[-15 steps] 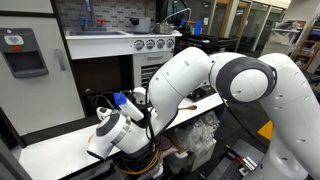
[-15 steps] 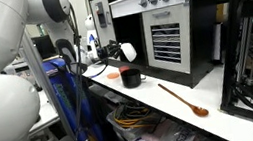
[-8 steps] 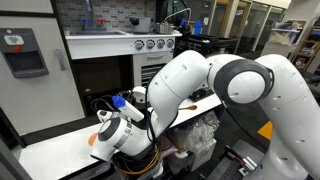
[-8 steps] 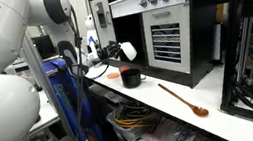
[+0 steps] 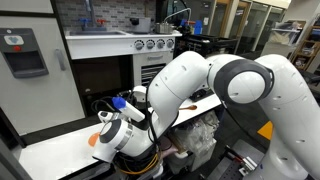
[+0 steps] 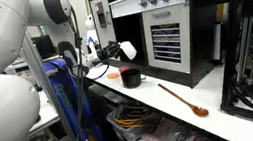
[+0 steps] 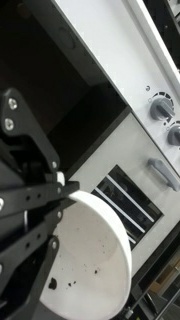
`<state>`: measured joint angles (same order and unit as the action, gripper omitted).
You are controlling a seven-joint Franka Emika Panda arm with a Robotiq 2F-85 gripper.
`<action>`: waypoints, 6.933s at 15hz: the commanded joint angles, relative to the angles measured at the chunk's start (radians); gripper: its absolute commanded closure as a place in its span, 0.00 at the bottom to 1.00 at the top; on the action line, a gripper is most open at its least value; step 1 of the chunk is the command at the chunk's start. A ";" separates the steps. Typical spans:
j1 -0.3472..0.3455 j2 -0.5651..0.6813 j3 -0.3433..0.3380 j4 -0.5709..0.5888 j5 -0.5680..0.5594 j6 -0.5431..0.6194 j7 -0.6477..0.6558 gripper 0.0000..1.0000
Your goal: Pour the contents from the white bowl into the black cup then put the white bowl on the shelf
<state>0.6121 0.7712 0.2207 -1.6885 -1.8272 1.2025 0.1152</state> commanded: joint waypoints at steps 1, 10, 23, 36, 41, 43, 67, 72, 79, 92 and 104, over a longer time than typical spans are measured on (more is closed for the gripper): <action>0.002 -0.001 0.007 -0.016 -0.028 -0.030 -0.026 0.99; 0.012 -0.006 0.006 -0.059 -0.094 -0.043 -0.066 0.99; -0.073 -0.059 0.048 0.028 0.070 -0.044 0.021 0.99; -0.115 -0.108 0.097 0.123 0.281 -0.012 0.175 0.99; -0.123 -0.115 0.106 0.182 0.436 -0.008 0.215 0.99; -0.116 -0.119 0.099 0.205 0.493 -0.022 0.227 0.99; -0.161 -0.298 0.014 0.296 0.933 0.085 0.600 0.96; -0.164 -0.299 0.011 0.296 0.939 0.096 0.600 0.96; -0.178 -0.273 0.002 0.406 1.124 0.140 0.773 0.99; -0.224 -0.338 0.000 0.380 1.327 0.427 1.270 0.99; -0.231 -0.433 -0.009 0.192 1.309 0.629 1.652 0.99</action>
<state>0.4002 0.4041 0.2173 -1.3885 -0.5291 1.7640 1.7012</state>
